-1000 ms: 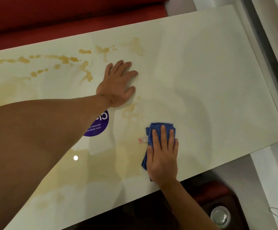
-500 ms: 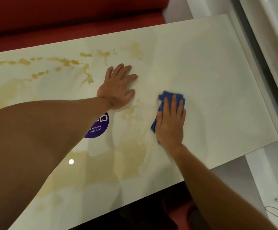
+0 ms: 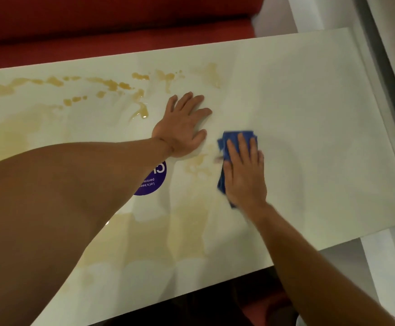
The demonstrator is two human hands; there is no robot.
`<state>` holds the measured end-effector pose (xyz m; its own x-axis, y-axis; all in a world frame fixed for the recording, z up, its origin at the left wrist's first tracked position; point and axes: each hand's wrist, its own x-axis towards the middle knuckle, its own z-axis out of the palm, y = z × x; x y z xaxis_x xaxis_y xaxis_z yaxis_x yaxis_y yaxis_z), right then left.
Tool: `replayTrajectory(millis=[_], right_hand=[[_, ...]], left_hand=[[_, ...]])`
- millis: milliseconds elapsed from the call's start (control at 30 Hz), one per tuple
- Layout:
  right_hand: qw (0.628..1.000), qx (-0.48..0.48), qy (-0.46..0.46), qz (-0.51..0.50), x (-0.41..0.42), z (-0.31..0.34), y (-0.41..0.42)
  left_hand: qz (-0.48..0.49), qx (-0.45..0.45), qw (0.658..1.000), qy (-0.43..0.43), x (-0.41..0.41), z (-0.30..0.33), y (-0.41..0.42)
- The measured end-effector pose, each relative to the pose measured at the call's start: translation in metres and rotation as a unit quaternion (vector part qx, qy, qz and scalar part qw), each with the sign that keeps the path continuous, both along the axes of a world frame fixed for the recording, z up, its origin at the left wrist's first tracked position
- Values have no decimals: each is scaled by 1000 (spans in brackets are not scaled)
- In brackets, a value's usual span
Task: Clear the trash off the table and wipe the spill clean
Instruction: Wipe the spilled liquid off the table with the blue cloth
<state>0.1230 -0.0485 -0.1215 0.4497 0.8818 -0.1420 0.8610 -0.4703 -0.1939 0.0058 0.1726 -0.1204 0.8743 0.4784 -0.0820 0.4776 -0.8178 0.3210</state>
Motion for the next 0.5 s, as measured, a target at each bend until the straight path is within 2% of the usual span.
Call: replayTrajectory(millis=[100,200,367,500], right_hand=[[998,-4,1,-69,40,0,49],[996,1,-5,-87,38,-3,56],[997,-18,-13,-74,-44,2,-12],[1000,-19,15,-19,-97,6,-75]], left_hand=[[0,0,1000,-5,0,-1,-1],[-3,5,1000,-3,0,-2,-1],[-4,7,1000,-8,1,-2,0],[2,5,1000,-5,0,-1,1]])
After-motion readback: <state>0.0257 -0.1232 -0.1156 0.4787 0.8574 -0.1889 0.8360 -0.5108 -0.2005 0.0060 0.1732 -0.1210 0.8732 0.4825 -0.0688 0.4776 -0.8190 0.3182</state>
